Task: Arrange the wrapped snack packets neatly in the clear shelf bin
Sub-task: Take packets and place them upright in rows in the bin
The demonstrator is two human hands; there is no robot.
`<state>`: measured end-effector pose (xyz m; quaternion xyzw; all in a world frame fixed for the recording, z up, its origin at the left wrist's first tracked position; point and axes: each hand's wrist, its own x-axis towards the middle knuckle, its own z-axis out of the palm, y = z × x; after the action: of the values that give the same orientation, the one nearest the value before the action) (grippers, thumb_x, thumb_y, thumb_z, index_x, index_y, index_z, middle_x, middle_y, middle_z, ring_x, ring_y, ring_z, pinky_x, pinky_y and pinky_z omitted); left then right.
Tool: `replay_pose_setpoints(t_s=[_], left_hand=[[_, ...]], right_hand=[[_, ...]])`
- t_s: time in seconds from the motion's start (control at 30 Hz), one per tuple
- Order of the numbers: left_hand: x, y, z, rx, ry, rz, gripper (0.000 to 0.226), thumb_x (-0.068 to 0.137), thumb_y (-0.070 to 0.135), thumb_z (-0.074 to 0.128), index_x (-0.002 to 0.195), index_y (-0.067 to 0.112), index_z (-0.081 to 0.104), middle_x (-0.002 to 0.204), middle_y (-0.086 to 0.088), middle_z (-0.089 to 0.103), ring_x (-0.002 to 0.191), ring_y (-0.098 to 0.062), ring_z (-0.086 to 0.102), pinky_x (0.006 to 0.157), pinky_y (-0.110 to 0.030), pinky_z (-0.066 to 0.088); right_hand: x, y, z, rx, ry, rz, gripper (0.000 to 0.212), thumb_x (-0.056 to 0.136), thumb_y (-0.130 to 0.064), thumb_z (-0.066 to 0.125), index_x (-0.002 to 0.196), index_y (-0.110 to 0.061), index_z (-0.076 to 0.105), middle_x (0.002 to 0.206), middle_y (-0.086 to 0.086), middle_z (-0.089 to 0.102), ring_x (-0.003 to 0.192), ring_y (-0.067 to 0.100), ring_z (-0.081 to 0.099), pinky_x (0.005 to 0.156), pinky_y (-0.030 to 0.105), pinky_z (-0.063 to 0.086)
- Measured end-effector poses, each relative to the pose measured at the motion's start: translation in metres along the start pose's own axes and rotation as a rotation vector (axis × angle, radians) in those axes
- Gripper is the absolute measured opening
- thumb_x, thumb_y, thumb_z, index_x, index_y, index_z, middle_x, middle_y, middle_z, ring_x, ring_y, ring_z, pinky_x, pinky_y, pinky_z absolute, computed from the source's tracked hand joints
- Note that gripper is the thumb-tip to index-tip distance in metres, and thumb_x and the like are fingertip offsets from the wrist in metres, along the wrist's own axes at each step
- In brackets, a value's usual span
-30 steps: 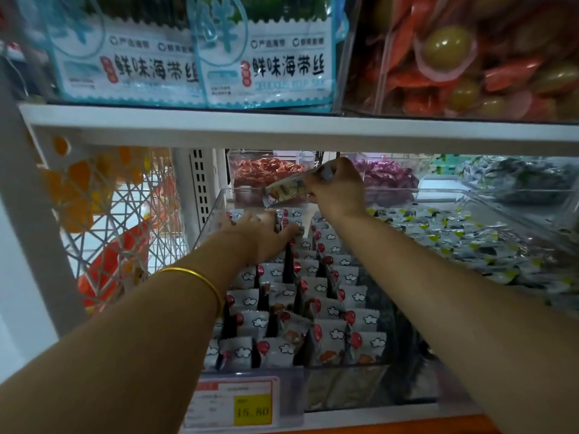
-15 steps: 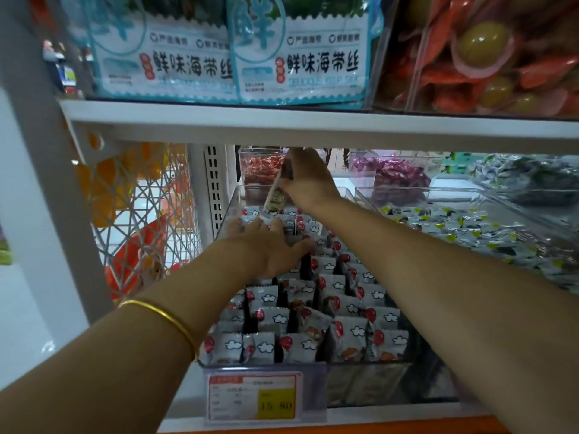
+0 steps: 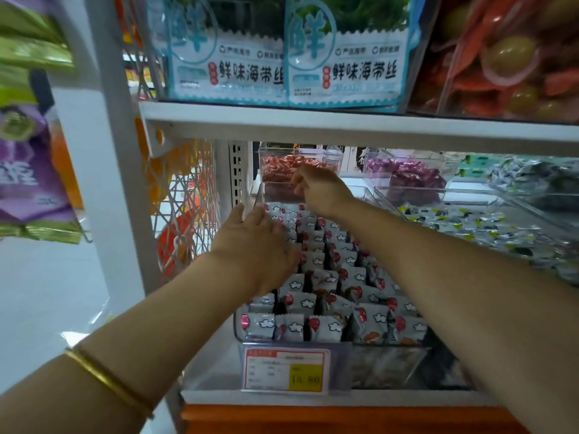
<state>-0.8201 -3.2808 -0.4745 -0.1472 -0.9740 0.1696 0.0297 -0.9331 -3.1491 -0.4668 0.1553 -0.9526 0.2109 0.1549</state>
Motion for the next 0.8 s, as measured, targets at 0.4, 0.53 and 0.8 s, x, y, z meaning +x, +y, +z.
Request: replay_pose_setpoints(t_s=[0.4,0.53,0.8], left_hand=[[-0.067,0.023,0.018,-0.322,0.262,0.047,0.051,0.1,0.037,0.016,0.149,0.023,0.014,0.158,0.002,0.013,0.146,-0.015,-0.001,0.115,-0.045,-0.005],[-0.084,0.034,0.031,-0.286,0.279,0.09,0.052,0.098,0.043,0.01,0.149,0.032,0.009,0.159,0.009,0.006,0.145,-0.009,-0.006,0.113,-0.052,-0.013],[-0.097,0.035,0.039,-0.222,0.309,-0.017,0.075,0.085,0.056,-0.018,0.147,0.032,0.017,0.159,0.007,0.004,0.144,-0.012,-0.014,0.11,-0.056,-0.014]], right_hand=[[-0.163,-0.027,-0.046,0.376,0.096,-0.04,0.017,0.089,-0.003,0.058,0.101,-0.011,0.067,0.089,-0.009,0.061,0.079,-0.006,0.054,0.069,0.001,0.041],[-0.19,-0.025,-0.046,0.267,0.12,-0.02,0.015,0.087,-0.004,0.062,0.093,-0.013,0.071,0.084,-0.01,0.06,0.073,-0.006,0.052,0.064,-0.002,0.039],[-0.188,-0.025,-0.035,-0.247,0.061,-0.088,0.025,0.085,-0.029,0.065,0.11,-0.023,0.063,0.1,0.001,0.065,0.106,0.02,0.046,0.08,0.033,0.042]])
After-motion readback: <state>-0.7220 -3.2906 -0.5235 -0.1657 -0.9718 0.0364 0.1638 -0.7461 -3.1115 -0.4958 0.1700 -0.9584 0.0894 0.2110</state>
